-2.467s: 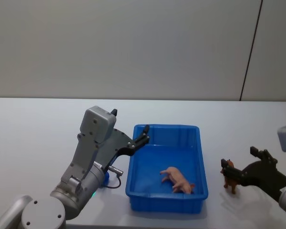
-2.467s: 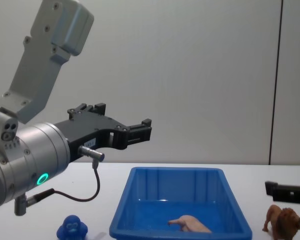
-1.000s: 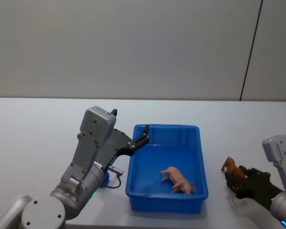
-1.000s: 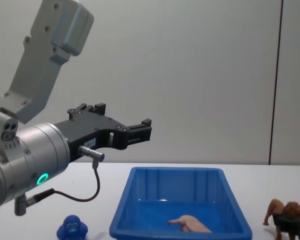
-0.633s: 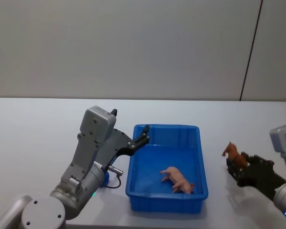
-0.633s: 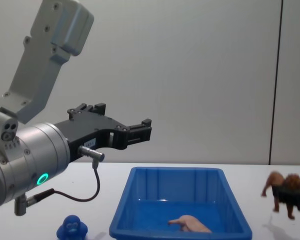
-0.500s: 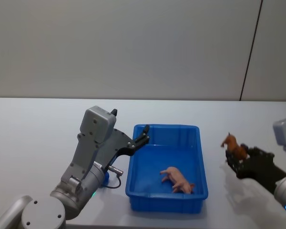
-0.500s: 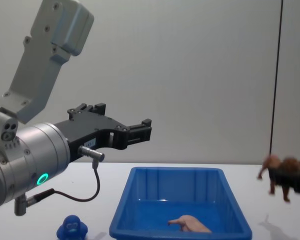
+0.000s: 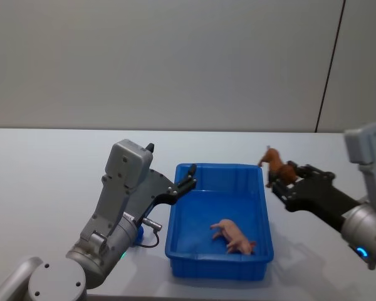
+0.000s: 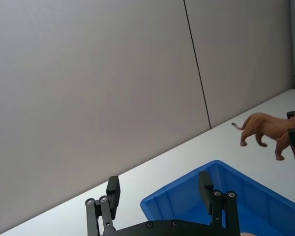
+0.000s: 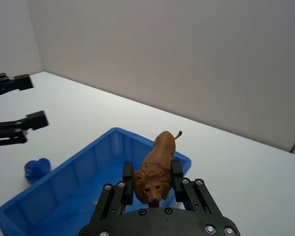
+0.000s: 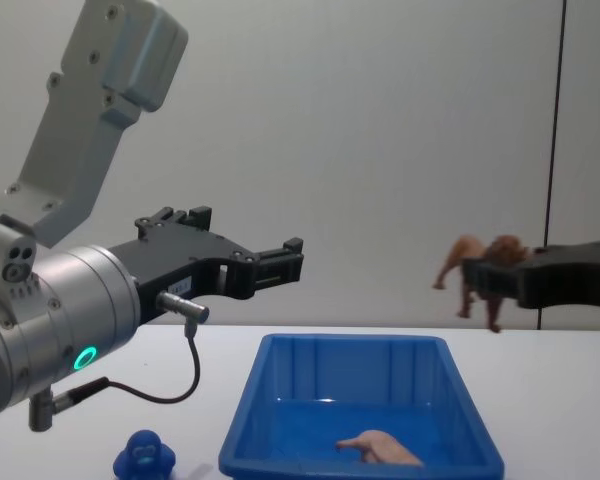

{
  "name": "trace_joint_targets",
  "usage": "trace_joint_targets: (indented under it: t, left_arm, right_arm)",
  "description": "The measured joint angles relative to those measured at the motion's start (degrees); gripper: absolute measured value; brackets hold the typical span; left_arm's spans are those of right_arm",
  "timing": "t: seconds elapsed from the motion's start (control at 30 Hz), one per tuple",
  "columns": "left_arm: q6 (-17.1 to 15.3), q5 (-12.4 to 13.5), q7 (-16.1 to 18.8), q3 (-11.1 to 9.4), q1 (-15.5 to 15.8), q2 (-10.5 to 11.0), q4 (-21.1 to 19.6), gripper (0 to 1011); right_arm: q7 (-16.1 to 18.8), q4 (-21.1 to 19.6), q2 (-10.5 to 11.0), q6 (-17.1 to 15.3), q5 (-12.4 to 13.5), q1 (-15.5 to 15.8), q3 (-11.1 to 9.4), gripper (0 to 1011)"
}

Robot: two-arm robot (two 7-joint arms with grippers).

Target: Pick up the two dolls from the table and place them into the box.

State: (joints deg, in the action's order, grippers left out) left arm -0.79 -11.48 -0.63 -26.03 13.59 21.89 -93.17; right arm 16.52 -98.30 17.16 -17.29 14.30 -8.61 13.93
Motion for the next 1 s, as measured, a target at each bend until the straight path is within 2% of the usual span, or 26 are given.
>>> trace_joint_targets:
  t: [0.5, 0.6, 0.73, 0.8, 0.83, 0.87, 0.97, 1.0]
  left_arm:
    - [0.00, 0.00, 0.00, 0.00, 0.00, 0.00, 0.00, 1002]
    - [0.00, 0.00, 0.00, 0.00, 0.00, 0.00, 0.00, 1002]
    - [0.00, 0.00, 0.00, 0.00, 0.00, 0.00, 0.00, 1002]
    - [0.00, 0.00, 0.00, 0.00, 0.00, 0.00, 0.00, 1002]
    - [0.00, 0.00, 0.00, 0.00, 0.00, 0.00, 0.00, 1002]
    - [0.00, 0.00, 0.00, 0.00, 0.00, 0.00, 0.00, 1002]
    - [0.00, 0.00, 0.00, 0.00, 0.00, 0.00, 0.00, 1002]
    - [0.00, 0.00, 0.00, 0.00, 0.00, 0.00, 0.00, 1002]
  right_arm:
    - [3.15, 3.07, -3.40, -3.21, -5.56, -2.27, 3.98, 435]
    - [3.43, 3.83, -3.81, -3.47, -6.30, -2.54, 4.49, 470]
    - [3.62, 4.45, -4.11, -3.60, -6.91, -2.75, 4.86, 628]
    - [3.63, 4.64, -4.18, -3.53, -7.11, -2.80, 4.96, 648]
    - [3.63, 4.66, -4.18, -3.44, -7.13, -2.80, 4.98, 722]
    - [3.63, 4.66, -4.18, -3.33, -7.14, -2.80, 4.98, 748]
    - [3.43, 4.61, -4.05, -2.53, -7.13, -2.72, 4.94, 822]
    - [3.28, 4.40, -3.81, -1.88, -7.00, -2.57, 4.80, 874]
